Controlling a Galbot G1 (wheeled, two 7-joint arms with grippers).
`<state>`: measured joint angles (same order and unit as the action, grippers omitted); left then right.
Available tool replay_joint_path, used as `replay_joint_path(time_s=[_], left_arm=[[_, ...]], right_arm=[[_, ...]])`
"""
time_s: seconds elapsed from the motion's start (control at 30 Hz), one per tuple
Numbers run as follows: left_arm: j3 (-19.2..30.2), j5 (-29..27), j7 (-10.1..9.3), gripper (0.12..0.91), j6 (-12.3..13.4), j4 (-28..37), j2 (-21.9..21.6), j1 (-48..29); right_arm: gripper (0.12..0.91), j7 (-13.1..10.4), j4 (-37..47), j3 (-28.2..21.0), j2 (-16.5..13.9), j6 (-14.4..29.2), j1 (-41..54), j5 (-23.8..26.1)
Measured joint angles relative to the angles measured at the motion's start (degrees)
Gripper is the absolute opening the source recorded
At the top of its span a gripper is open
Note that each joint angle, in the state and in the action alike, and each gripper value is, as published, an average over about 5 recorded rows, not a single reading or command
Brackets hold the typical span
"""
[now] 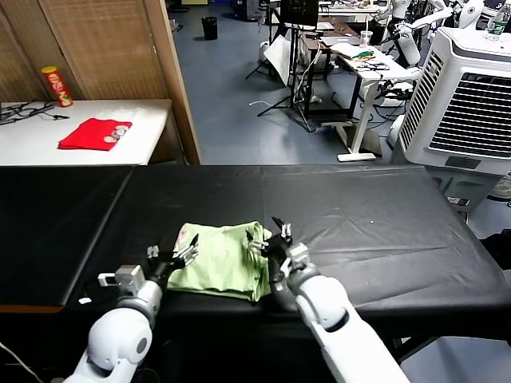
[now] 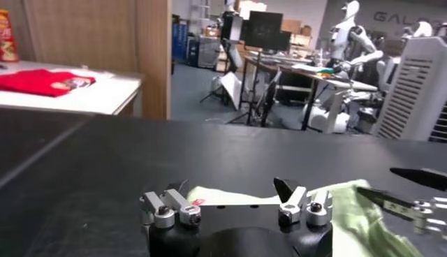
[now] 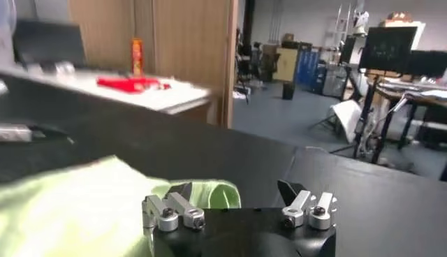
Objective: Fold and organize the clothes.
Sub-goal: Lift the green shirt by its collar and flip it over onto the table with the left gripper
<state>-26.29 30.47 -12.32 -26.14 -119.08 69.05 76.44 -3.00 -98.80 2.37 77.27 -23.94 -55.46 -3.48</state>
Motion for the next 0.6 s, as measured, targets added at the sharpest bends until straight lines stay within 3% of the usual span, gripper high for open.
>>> replay_joint_path(time_s=[0.1, 0.2, 0.37, 0.6], left_arm=[[-0.24, 0.47, 0.48, 0.798, 0.63, 0.87, 0.43, -0.29], [-0.32, 0.99, 1.47, 0.798, 1.42, 1.91, 0.64, -0.66], [-1.15, 4.64, 3.51, 0.798, 2.9, 3.98, 0.64, -1.27], [-3.79, 16.65, 4.48, 0.798, 3.52, 7.88, 0.96, -2.72]], right_arm=[[0.798, -1.52, 1.32, -0.14, 0.69, -0.34, -0.2, 4.67], [0.798, -2.4, 1.42, 0.12, 1.06, -0.08, -0.78, 5.58], [0.798, -2.66, -1.16, 1.63, 0.68, 0.28, -2.32, 0.86], [0.798, -1.69, -8.7, 5.58, -1.54, -0.17, -6.0, -7.11]])
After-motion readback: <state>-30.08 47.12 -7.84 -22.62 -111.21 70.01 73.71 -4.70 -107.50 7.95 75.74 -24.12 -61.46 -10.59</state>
